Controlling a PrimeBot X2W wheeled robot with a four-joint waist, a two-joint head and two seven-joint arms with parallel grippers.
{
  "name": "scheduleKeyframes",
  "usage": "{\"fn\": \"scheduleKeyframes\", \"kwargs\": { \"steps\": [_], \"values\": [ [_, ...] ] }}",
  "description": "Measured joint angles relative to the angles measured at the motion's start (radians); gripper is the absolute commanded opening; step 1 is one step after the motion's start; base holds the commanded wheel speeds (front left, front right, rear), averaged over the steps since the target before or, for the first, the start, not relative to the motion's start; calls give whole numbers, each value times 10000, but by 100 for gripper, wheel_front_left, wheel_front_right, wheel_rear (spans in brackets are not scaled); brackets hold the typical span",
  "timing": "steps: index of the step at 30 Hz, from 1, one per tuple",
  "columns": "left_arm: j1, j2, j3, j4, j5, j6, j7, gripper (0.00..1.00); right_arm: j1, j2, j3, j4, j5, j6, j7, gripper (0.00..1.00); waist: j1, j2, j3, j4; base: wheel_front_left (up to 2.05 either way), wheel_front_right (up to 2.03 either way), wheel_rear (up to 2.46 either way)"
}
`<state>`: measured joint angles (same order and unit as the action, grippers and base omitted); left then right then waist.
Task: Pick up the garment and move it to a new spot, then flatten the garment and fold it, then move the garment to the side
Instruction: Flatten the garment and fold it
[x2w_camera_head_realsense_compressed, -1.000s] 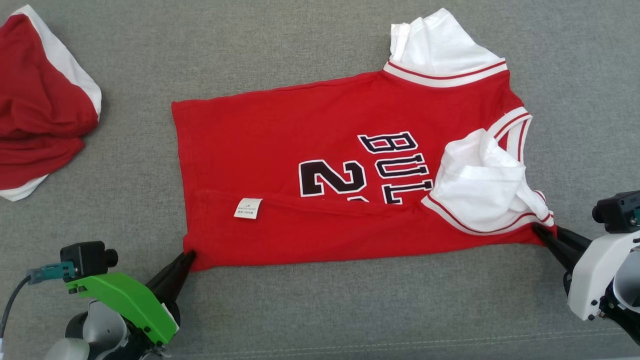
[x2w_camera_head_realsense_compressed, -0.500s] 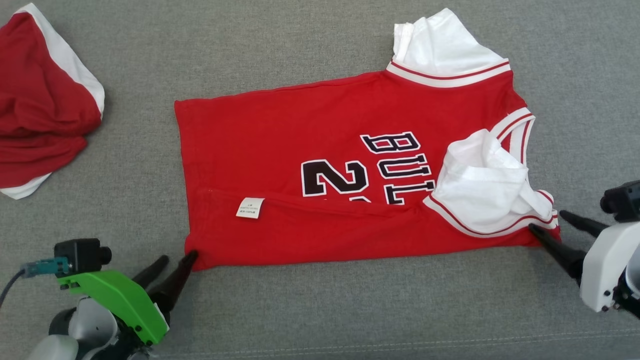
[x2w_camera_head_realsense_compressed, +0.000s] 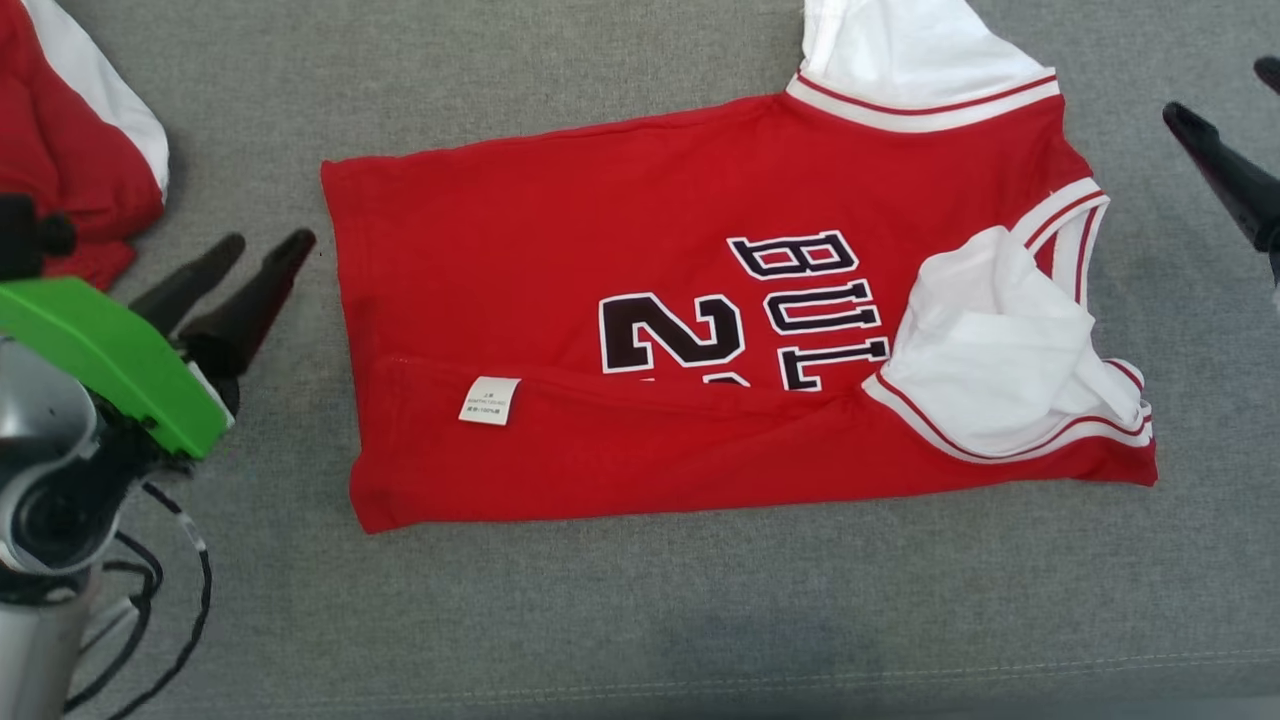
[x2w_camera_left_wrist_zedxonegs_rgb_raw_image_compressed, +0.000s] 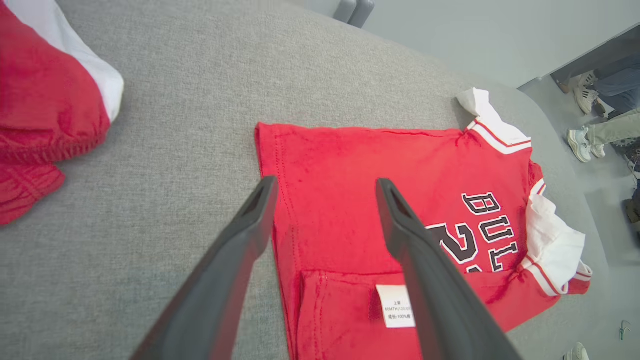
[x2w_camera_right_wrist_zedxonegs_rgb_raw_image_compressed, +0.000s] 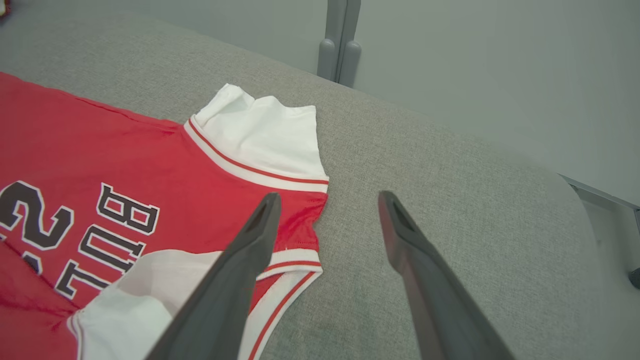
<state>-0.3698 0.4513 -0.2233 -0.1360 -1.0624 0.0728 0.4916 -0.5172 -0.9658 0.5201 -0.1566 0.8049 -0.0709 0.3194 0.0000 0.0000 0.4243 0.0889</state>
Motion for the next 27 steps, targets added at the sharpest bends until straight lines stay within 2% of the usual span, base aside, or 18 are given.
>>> {"fn": "scheduleKeyframes", "kwargs": {
  "steps": [4, 12, 17, 27],
  "values": [
    [-1157, -54, 280, 36, -608, 188, 539, 100, -990, 510, 194, 98, -138, 132, 497, 100, 0, 0, 499, -12, 0, 0, 0],
    [-2638, 19, 589, 683, -926, 414, 1528, 100, -2876, 1185, 554, 610, -779, 443, 1275, 100, 0, 0, 1575, -61, 0, 0, 0],
    [-3172, 140, 619, 1145, -966, 451, 1983, 100, -3939, 1572, 619, 1064, -1081, 523, 1409, 100, 1, 0, 2264, -136, 0, 0, 0],
    [-3961, 176, 382, 1921, -1062, 464, 2941, 100, -4456, 2391, 1116, 2475, -1645, 711, 1379, 100, 1, 0, 3055, -344, 0, 0, 0]
  ]
}}
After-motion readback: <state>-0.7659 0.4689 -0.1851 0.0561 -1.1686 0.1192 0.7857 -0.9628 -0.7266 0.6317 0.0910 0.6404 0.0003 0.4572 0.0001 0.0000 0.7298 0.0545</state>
